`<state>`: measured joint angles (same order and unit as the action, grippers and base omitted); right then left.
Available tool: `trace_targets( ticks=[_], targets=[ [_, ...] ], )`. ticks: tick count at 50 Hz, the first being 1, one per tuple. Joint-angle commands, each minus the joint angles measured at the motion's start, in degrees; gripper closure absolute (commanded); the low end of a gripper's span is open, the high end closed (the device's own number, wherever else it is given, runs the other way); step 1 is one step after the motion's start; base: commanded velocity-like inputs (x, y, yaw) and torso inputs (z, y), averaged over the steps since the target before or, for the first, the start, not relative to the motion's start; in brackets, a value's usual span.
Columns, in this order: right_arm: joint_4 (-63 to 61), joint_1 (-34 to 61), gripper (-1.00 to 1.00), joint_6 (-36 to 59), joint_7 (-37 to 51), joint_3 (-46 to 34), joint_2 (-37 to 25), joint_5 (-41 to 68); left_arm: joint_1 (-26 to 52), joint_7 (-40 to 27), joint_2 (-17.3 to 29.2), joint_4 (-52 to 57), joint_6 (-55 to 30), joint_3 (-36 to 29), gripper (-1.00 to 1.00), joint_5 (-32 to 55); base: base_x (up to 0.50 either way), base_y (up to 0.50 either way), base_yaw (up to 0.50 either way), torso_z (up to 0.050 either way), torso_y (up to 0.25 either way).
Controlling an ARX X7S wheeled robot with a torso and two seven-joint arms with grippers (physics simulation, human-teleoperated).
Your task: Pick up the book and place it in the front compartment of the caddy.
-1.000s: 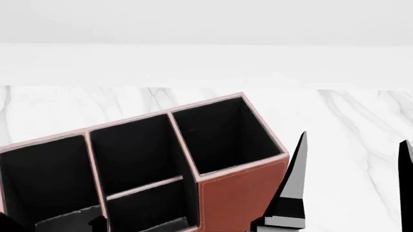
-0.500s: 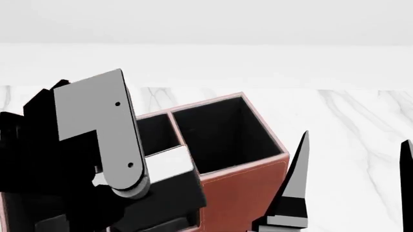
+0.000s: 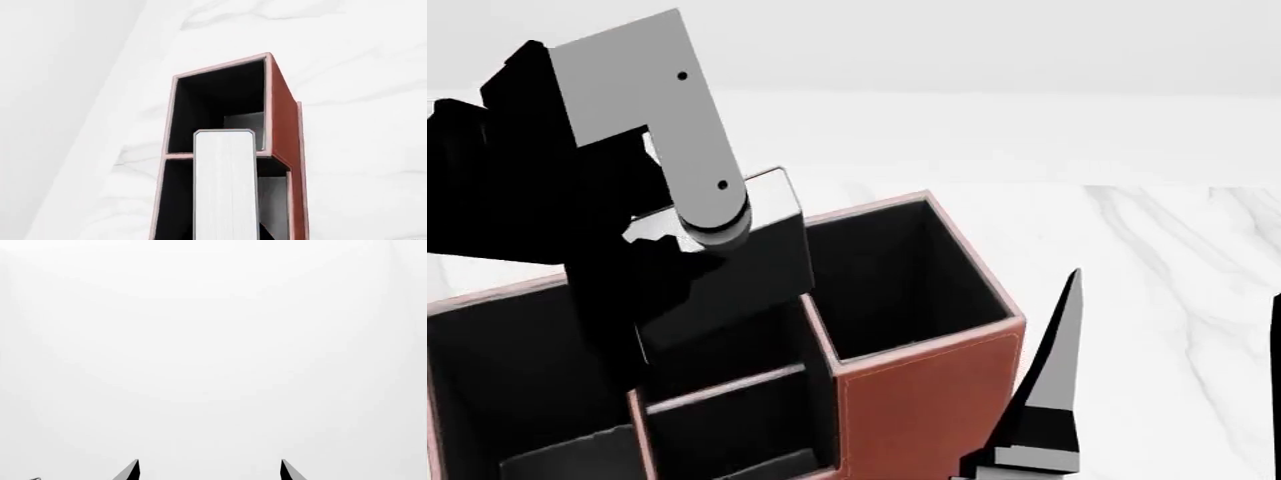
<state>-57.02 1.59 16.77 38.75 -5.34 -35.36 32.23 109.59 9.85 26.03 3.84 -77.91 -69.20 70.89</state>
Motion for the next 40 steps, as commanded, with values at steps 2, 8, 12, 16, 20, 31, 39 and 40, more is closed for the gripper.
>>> trace_targets(
  ticks=[2,8,12,16,20,31,39,40],
  targets=[
    [-0.06,-0.51,-1.0,-0.73,0.57,0.61,-0.76,0.55,-0.48,3.23,-0.3,-3.03,5.63,-6.11,1.0,-10.96,0.0,0.0,0.0,0.0,0.0],
    [0.0,-0.54,-1.0,-1.02,0.8,0.6,-0.98,0.62,-2.39,3.47,-0.52,-3.38,6.5,-8.76,1.0,-12.79,0.0,0.0,0.0,0.0,0.002],
    [-0.18,-0.61,-1.0,-1.09,1.12,0.85,-1.28,0.94,-3.34,3.55,-0.84,-3.66,7.66,-10.29,1.0,-14.35,0.0,0.0,0.0,0.0,0.003],
    [-0.45,-1.0,-1.0,-1.33,1.54,1.53,-1.75,1.37,-3.87,3.43,-1.26,-4.27,8.31,-10.61,1.0,-14.9,0.0,0.0,0.0,0.0,0.0],
    [-0.52,-1.0,-1.0,-1.48,1.77,1.54,-1.97,1.53,-4.59,3.51,-1.64,-5.1,9.2,-11.41,1.0,-15.85,0.0,0.0,0.0,0.0,0.003],
    [-0.59,-1.48,-1.0,-2.21,2.43,2.16,-2.75,2.01,-7.91,4.55,-1.79,-8.67,13.83,-12.87,1.0,-18.47,0.0,0.0,0.0,0.0,0.001],
    [-0.61,-1.44,-1.0,-2.48,2.82,1.84,-3.02,2.12,-9.65,3.98,-1.71,-10.24,15.17,-12.68,1.0,-18.88,0.0,0.0,0.0,0.002,0.003],
    [-0.52,-1.54,-1.0,-2.65,2.78,1.84,-3.03,2.07,-9.85,4.12,-1.76,-10.6,15.58,-12.81,1.0,-19.13,0.0,0.0,0.0,0.0,0.0]
  ],
)
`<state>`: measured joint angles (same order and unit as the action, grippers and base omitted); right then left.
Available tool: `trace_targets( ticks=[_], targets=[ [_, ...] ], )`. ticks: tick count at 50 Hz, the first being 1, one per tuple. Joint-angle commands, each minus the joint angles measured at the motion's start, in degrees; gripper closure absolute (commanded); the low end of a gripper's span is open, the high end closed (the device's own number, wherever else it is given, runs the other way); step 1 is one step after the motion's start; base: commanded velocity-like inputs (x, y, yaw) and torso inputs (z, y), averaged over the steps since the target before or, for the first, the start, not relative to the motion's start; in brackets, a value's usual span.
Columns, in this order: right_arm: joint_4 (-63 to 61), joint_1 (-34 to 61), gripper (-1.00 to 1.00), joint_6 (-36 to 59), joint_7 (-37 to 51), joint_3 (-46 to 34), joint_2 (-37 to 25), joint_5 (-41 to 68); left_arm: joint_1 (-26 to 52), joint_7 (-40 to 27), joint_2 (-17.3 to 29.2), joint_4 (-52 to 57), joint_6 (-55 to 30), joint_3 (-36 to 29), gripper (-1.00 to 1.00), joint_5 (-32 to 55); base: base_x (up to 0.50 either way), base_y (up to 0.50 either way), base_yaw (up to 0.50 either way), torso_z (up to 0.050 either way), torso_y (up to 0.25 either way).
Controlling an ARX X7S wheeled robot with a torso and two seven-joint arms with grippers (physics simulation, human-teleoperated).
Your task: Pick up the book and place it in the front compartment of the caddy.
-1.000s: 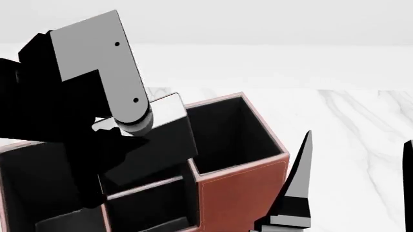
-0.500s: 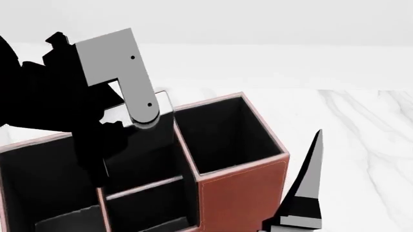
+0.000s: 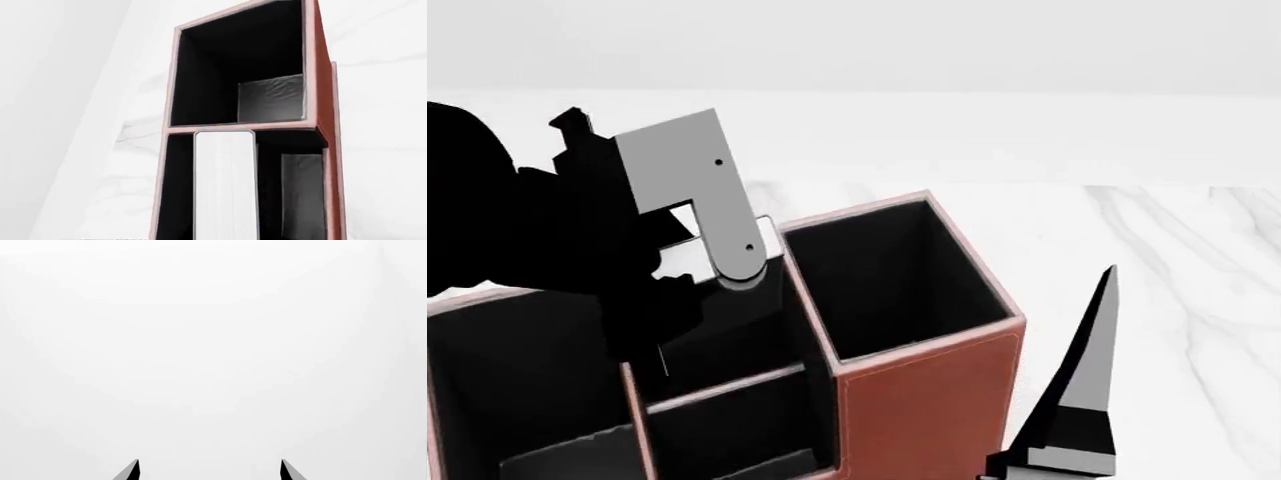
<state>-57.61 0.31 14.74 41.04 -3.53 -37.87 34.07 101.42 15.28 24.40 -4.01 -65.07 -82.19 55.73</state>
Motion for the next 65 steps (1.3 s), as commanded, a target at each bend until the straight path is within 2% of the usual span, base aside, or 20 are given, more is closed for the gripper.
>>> trace_targets(
  ticks=[1,16,65],
  targets=[
    [0.19,-0.42,-1.0,-0.85,0.41,0.02,-0.52,0.12,-2.03,-0.81,-0.21,-3.59,3.6,-0.24,1.0,-4.6,0.0,0.0,0.0,0.0,0.0],
    [0.43,-0.33,-1.0,-1.4,0.93,-0.36,-1.06,0.38,-5.59,-0.9,0.49,-5.04,9.31,-1.52,1.0,-7.82,0.0,0.0,0.0,0.0,0.001],
    [2.53,0.77,-1.0,-2.31,1.02,-3.45,-1.22,-0.66,-16.9,2.34,-4.12,-22.72,25.29,-4.03,1.0,-15.06,0.0,0.0,0.0,0.0,0.001]
  ],
)
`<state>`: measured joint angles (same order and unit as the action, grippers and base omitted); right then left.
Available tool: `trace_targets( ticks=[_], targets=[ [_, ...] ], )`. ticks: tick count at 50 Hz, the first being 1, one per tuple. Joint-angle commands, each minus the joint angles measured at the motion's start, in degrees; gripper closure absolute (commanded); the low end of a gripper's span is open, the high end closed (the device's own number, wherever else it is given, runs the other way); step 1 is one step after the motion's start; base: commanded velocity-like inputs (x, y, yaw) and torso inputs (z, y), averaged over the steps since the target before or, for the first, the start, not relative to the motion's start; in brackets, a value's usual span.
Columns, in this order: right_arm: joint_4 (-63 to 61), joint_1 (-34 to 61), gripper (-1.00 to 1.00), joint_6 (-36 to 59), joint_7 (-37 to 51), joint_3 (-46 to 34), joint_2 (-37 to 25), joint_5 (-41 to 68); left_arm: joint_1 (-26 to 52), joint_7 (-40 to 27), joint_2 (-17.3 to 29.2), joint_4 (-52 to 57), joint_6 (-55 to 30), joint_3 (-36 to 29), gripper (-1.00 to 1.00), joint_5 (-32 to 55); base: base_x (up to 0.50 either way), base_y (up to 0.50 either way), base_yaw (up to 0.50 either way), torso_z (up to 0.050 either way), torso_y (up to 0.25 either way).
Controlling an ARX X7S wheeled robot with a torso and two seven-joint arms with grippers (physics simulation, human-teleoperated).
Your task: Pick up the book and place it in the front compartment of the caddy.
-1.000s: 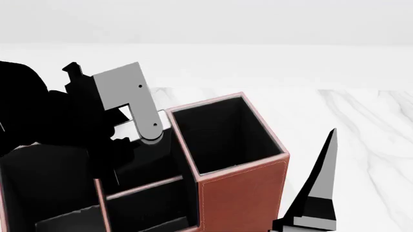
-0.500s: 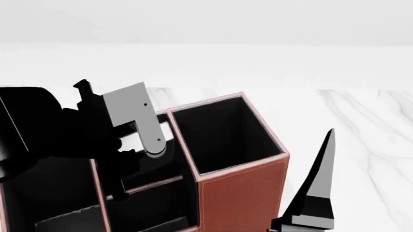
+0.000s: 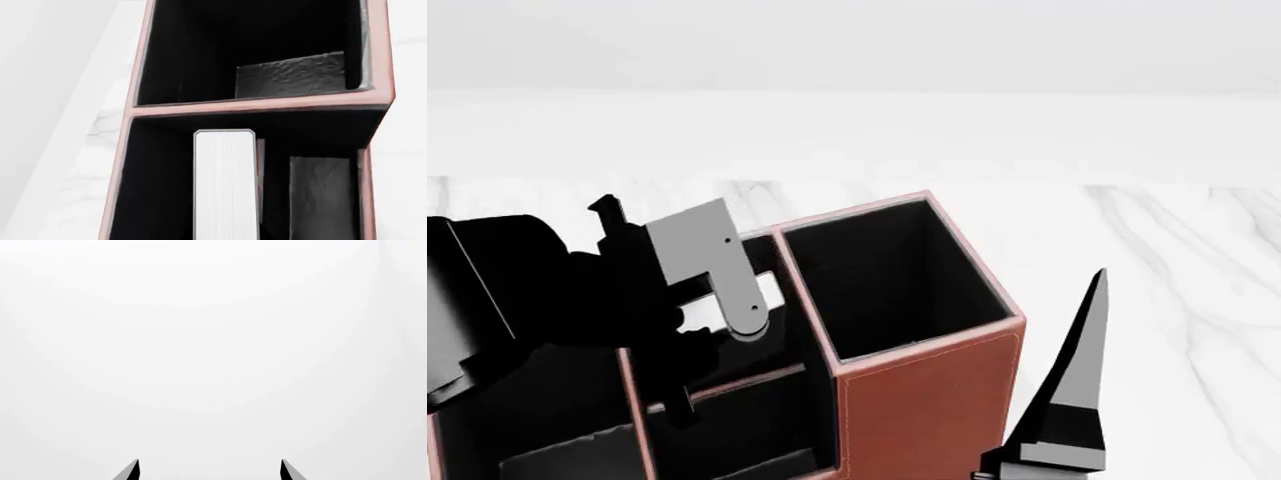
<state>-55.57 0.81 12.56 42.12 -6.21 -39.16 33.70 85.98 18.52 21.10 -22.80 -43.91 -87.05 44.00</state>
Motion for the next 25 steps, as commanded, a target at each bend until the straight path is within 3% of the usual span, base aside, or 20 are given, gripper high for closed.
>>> trace_targets(
  ticks=[1,25],
  targets=[
    [0.49,0.33,-1.0,-0.08,-0.04,-0.82,0.03,-0.3,-1.45,-1.13,-0.68,-3.35,3.71,0.91,1.0,-3.08,0.0,0.0,0.0,0.0,0.0],
    [2.39,0.21,-1.0,-1.65,-0.88,-1.93,0.74,-0.59,-6.25,4.2,-5.84,-18.46,15.1,-0.79,1.0,-7.86,0.0,0.0,0.0,0.0,0.001]
  ],
)
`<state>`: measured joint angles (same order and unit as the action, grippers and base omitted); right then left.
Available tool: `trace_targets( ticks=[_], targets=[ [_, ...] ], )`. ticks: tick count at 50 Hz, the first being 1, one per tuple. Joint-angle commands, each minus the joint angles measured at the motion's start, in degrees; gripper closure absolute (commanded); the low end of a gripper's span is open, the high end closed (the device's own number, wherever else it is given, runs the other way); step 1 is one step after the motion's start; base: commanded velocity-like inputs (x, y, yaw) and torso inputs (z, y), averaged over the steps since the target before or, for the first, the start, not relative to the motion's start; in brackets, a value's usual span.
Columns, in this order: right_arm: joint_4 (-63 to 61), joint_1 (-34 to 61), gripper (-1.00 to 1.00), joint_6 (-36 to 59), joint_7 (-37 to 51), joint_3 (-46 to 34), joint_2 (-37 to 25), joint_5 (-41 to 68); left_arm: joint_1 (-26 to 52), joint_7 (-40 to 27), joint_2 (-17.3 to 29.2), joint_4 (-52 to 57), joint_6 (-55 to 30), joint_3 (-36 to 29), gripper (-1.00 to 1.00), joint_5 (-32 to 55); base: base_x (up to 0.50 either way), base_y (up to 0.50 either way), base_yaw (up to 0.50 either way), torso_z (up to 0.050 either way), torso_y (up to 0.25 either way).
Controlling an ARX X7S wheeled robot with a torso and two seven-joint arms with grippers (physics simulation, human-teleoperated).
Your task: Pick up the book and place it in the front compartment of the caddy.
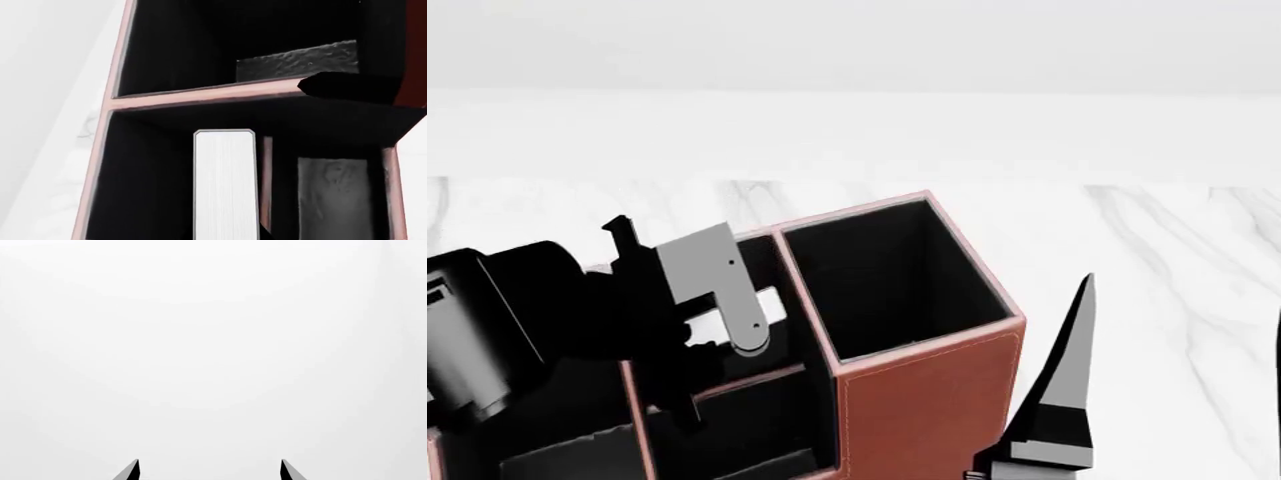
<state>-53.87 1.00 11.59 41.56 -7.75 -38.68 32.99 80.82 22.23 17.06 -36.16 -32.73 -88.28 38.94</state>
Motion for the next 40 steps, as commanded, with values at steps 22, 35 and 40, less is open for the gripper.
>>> trace_targets(
  ticks=[22,35,40],
  targets=[
    [1.69,-0.18,-1.0,-1.31,-0.46,-0.73,0.29,-0.06,-5.03,4.69,-8.66,-22.24,13.74,0.3,1.0,-5.63,0.0,0.0,0.0,0.0,0.001],
    [2.09,-0.07,-1.0,-1.3,-0.45,-1.15,0.32,-0.17,-5.74,5.91,-11.36,-28.49,16.88,0.64,1.0,-6.39,0.0,0.0,0.0,0.0,0.002],
    [2.4,-0.3,-1.0,-1.74,-0.65,-1.15,0.32,-0.34,-5.48,6.39,-12.24,-30.16,16.28,0.64,-1.0,-6.55,0.0,0.0,0.0,0.0,0.0]
  ],
)
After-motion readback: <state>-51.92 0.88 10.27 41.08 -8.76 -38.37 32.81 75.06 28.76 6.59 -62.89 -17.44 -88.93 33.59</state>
